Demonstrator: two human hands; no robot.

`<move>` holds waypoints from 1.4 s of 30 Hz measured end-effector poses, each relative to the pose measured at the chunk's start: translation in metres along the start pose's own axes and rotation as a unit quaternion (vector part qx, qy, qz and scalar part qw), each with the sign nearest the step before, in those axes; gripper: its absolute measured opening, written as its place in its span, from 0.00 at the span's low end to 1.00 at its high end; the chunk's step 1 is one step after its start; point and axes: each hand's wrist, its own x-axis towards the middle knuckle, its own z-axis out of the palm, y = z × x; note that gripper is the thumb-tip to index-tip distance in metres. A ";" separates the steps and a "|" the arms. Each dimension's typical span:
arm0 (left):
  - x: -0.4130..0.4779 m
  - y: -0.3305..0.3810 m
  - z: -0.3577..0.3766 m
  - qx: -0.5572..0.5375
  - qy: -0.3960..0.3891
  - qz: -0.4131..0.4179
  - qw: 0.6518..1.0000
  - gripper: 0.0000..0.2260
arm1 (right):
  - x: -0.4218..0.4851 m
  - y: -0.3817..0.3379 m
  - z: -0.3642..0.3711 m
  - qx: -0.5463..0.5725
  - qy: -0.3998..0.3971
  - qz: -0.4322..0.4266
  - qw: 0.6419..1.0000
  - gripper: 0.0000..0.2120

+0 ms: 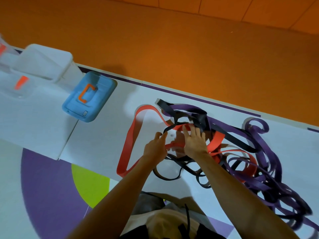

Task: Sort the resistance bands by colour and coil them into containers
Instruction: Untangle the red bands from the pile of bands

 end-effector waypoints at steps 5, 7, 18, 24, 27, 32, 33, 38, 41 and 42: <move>0.002 -0.008 0.002 -0.012 0.001 -0.001 1.000 0.33 | 0.006 -0.010 -0.005 -0.057 0.020 0.009 0.998 0.36; 0.003 -0.012 0.002 -0.015 0.000 -0.003 1.000 0.33 | 0.012 -0.006 -0.007 -0.080 0.043 -0.013 0.996 0.25; 0.006 -0.012 -0.006 -0.045 0.016 0.003 0.999 0.33 | 0.016 -0.006 -0.003 0.118 -0.119 -0.101 0.981 0.12; 0.003 -0.011 -0.020 -0.051 0.069 0.007 0.996 0.31 | -0.017 0.020 -0.023 0.243 0.043 -0.122 0.961 0.12; -0.002 -0.012 -0.025 -0.067 0.078 -0.004 0.995 0.31 | -0.034 0.053 -0.016 0.288 0.164 -0.100 0.938 0.14; -0.002 -0.018 -0.027 -0.053 0.042 -0.068 0.995 0.32 | -0.065 0.091 -0.019 0.431 0.253 -0.052 0.865 0.17; -0.004 -0.018 -0.026 -0.043 0.032 -0.079 0.995 0.34 | -0.071 0.096 -0.020 0.459 0.264 -0.038 0.847 0.17; -0.016 -0.031 -0.018 0.008 0.000 -0.113 0.994 0.38 | -0.087 0.120 -0.010 0.641 0.313 0.127 0.690 0.12; -0.026 -0.038 -0.009 0.041 -0.026 -0.113 0.992 0.43 | -0.093 0.134 -0.004 0.669 0.329 0.201 0.635 0.11; -0.029 -0.039 -0.005 0.054 -0.035 -0.113 0.991 0.44 | -0.095 0.137 -0.001 0.673 0.327 0.215 0.628 0.11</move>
